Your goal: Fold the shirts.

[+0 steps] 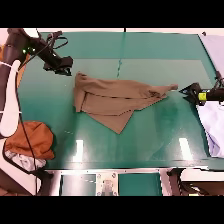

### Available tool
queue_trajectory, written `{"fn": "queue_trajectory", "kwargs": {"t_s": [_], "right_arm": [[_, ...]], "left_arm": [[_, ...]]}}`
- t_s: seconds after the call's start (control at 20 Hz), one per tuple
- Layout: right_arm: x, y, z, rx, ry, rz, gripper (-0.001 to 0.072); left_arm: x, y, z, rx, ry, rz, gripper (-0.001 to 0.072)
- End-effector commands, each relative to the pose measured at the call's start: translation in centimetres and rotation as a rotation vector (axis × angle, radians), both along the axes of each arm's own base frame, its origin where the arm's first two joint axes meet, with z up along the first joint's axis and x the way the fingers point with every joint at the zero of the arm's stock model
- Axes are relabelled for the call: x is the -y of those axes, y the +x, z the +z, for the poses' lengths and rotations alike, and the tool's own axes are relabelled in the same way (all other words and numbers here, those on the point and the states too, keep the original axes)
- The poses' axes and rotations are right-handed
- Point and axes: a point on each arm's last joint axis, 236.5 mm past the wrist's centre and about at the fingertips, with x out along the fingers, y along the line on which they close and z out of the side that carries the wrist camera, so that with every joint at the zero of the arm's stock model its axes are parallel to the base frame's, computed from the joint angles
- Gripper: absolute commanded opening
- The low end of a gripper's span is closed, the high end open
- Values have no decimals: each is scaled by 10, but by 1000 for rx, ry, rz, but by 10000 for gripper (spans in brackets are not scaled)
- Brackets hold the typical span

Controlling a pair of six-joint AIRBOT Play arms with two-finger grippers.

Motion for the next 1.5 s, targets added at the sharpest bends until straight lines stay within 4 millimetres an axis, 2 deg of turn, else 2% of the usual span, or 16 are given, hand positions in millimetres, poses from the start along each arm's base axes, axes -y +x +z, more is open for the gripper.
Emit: {"fn": "queue_trajectory", "kwargs": {"t_s": [0.0,0.15,0.25,0.35,0.45,0.5,0.65,0.8,1.0,1.05,1.1,1.15,1.2,1.3,1.35,1.45], "right_arm": [[-25,-13,-32,-64,5,44,508],[-59,2,-53,-76,-3,107,458],[-80,15,-65,-75,-20,155,407],[-96,28,-74,-73,-27,198,399],[-107,40,-77,-68,-29,227,352],[-110,45,-78,-63,-31,236,338],[-113,52,-75,-49,-34,245,26],[-113,53,-74,-45,-32,243,18],[-114,53,-74,-45,-31,244,18],[-114,53,-73,-46,-30,244,17],[-115,52,-73,-49,-26,249,17],[-116,50,-72,-51,-21,255,17],[-118,49,-68,-50,-13,261,17],[-122,47,-49,-32,9,272,16],[-123,46,-32,-9,24,275,16],[-117,50,14,67,46,270,16]], "left_arm": [[15,-40,10,-36,31,-42,20],[49,-87,-4,-8,41,-78,20],[75,-121,-30,-17,9,-41,22],[94,-157,-67,-81,2,-5,32],[118,-190,-102,-143,-19,-8,571],[134,-201,-116,-161,-62,29,610],[181,-214,-137,-134,-219,116,606],[207,-219,-162,-158,-275,188,605],[227,-209,-184,-176,-349,260,604],[227,-204,-184,-161,-356,268,552],[227,-198,-183,-135,-359,273,316],[227,-196,-182,-124,-361,268,136],[229,-199,-180,-122,-359,234,25],[229,-209,-174,-128,-352,134,22],[221,-209,-170,-134,-340,110,21],[183,-199,-159,-144,-292,84,21]]}}
